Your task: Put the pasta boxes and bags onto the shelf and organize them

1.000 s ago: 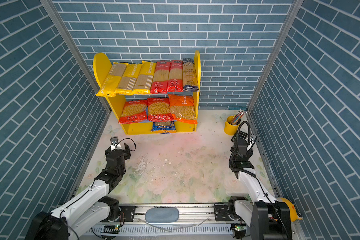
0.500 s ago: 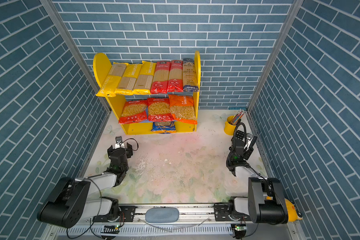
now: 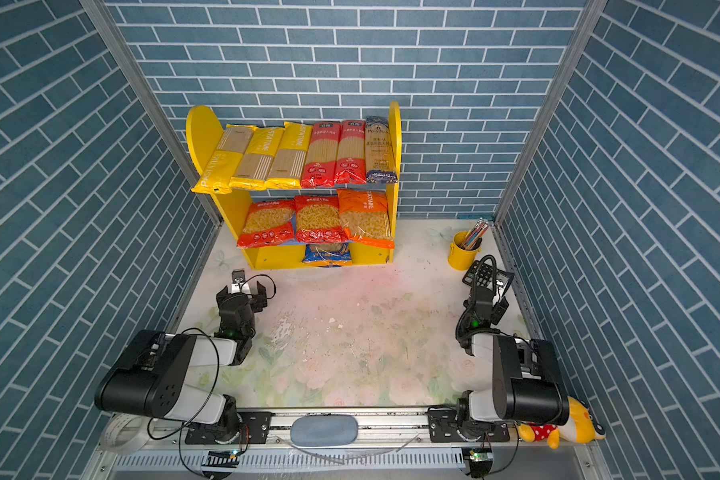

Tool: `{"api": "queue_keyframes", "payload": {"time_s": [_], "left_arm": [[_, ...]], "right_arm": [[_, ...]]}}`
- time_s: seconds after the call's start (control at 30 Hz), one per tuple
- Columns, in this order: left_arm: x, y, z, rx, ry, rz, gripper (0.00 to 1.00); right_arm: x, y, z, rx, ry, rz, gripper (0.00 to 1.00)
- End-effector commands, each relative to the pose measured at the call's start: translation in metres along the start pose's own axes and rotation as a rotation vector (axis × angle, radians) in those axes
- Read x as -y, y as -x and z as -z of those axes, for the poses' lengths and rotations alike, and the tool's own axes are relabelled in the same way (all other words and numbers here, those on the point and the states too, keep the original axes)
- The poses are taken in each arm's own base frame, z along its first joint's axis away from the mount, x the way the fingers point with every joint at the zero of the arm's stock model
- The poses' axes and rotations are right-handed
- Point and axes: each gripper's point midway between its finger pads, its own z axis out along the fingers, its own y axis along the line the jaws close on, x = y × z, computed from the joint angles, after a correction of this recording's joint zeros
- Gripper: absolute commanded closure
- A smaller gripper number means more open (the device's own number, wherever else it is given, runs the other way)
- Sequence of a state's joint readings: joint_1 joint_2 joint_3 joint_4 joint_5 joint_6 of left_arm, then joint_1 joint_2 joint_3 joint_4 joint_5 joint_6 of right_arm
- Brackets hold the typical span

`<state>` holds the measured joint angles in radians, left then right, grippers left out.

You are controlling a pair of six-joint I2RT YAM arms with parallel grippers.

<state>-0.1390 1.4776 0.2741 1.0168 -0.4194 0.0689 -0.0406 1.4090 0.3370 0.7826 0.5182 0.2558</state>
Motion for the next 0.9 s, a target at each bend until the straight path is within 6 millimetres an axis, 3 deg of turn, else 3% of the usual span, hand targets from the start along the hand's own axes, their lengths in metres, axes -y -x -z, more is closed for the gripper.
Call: {"api": "queue_keyframes", "payload": {"time_s": [0.0,0.2,0.37,0.4,0.43,0.5,0.87], "left_arm": [[0.005,-0.002,-0.012,-0.011,-0.015,0.001,0.10],[0.006,-0.002,-0.018,-0.042,-0.026,0.003,0.01],[0.005,-0.003,-0.020,-0.052,-0.032,0.010,0.00],[0.005,-0.003,-0.020,-0.049,-0.031,0.009,0.00],[0.004,-0.002,-0.020,-0.043,-0.029,0.005,0.00],[0.005,-0.003,-0.020,-0.047,-0.031,0.007,0.00],[0.004,-0.003,-0.021,-0.050,-0.034,0.009,0.00]], "right_arm": [[-0.013,0.007,-0.002,0.021,0.074,0.011,0.35],[-0.052,0.000,-0.007,-0.028,0.267,0.116,0.34],[-0.054,-0.001,-0.005,-0.016,0.283,0.114,0.30],[-0.055,-0.003,-0.005,-0.022,0.293,0.119,0.23],[-0.056,-0.007,-0.005,-0.023,0.303,0.121,0.10],[-0.054,-0.011,0.000,0.025,0.305,0.103,0.02],[-0.057,-0.010,-0.001,0.023,0.320,0.112,0.01]]}}
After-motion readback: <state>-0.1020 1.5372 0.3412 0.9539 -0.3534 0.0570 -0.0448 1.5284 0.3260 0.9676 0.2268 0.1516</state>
